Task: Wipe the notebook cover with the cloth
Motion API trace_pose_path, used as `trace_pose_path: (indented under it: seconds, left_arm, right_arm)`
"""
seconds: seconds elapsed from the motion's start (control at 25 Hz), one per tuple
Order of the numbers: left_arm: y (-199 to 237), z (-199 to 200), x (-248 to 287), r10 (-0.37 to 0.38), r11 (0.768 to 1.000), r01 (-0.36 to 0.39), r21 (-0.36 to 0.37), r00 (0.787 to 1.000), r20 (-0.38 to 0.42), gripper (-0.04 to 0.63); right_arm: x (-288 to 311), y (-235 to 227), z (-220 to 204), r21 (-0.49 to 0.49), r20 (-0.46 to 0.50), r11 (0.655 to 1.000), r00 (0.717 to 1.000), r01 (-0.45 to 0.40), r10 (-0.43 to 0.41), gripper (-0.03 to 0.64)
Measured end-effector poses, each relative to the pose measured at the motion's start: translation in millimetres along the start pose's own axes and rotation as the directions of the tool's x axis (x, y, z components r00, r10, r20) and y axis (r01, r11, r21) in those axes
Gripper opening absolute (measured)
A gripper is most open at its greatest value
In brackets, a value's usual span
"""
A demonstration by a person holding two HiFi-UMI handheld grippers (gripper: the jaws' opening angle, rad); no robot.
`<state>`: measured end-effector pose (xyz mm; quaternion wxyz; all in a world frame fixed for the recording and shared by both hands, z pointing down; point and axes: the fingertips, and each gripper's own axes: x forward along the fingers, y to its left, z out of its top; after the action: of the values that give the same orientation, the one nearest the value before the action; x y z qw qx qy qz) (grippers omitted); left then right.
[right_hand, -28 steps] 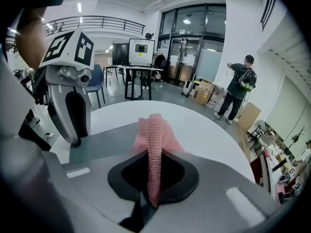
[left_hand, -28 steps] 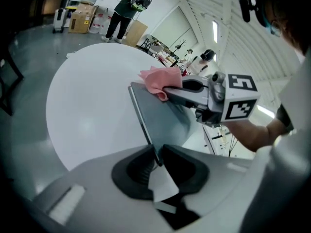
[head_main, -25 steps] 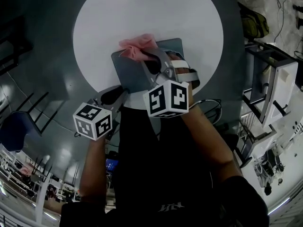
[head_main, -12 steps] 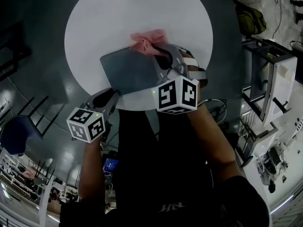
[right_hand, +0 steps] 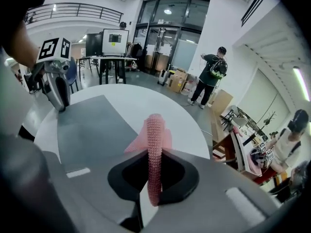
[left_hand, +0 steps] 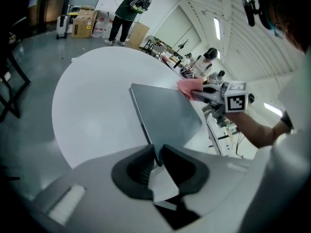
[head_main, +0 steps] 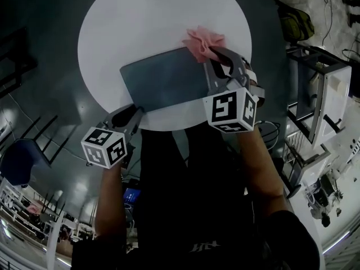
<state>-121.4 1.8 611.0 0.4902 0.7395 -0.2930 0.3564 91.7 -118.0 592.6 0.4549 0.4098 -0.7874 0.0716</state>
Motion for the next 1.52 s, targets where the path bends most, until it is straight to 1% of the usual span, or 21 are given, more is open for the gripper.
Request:
trace_pose_path:
  seconds: [0.12, 0.24, 0.36, 0.48, 0.6, 0.72, 0.84, 0.92, 1.08, 1.24, 1.52]
  left_arm:
    - [3.2, 0.7, -1.2, -0.009, 1.000, 0.009, 0.006, 1.000, 0.006, 0.060]
    - [5.0, -1.0, -1.3, -0.012, 1.000, 0.012, 0.025, 1.000, 0.004, 0.060]
    - [7.8, -1.1, -2.3, -0.038, 0.999, 0.038, 0.022, 0.999, 0.002, 0.061]
    - [10.8, 0.0, -3.6, -0.050, 0.998, 0.050, 0.025, 0.999, 0.003, 0.061]
    - [13.4, -1.3, -4.8, -0.052, 0.998, 0.052, 0.032, 0.999, 0.006, 0.061]
    - [13.6, -2.0, -5.1, -0.061, 0.998, 0.061, 0.026, 0.998, 0.011, 0.061]
    - [12.8, -1.0, -3.9, -0.068, 0.997, 0.068, 0.024, 0.998, 0.017, 0.061]
    - [14.4, 0.0, -3.8, -0.071, 0.997, 0.071, 0.021, 0.997, 0.019, 0.061]
    - [18.1, 1.9, -4.8, -0.072, 0.997, 0.072, 0.019, 0.997, 0.021, 0.061]
    - [17.4, 2.8, -9.4, -0.071, 0.997, 0.071, 0.022, 0.997, 0.017, 0.061]
    - [11.9, 1.3, -6.5, -0.055, 0.998, 0.055, 0.016, 0.998, 0.008, 0.061]
  right_arm:
    - [-14.3, 3.3, 24.7, 0.025, 0.074, 1.000, 0.997, 0.008, -0.010, 0.014]
    - [-22.5, 26.5, 62.4, 0.018, 0.167, 0.999, 0.986, -0.031, 0.027, 0.014]
    - [-19.9, 60.5, 100.9, 0.007, 0.231, 0.995, 0.969, -0.095, 0.091, 0.014]
    - [-10.0, 98.9, 131.4, -0.027, 0.252, 0.986, 0.953, -0.167, 0.168, 0.014]
    - [5.3, 140.7, 148.8, -0.067, 0.251, 0.967, 0.934, -0.246, 0.255, 0.014]
    - [21.2, 175.3, 150.5, -0.105, 0.199, 0.943, 0.922, -0.315, 0.331, 0.014]
    - [37.7, 192.3, 140.5, -0.122, 0.132, 0.931, 0.924, -0.343, 0.358, 0.014]
    - [45.5, 196.9, 137.5, -0.123, 0.114, 0.929, 0.925, -0.349, 0.362, 0.014]
    - [48.5, 197.2, 139.1, -0.146, 0.118, 0.929, 0.926, -0.341, 0.358, 0.014]
    - [42.1, 188.4, 133.5, -0.149, 0.121, 0.930, 0.927, -0.337, 0.355, 0.014]
    - [29.0, 160.2, 100.8, -0.142, 0.114, 0.939, 0.937, -0.314, 0.331, 0.014]
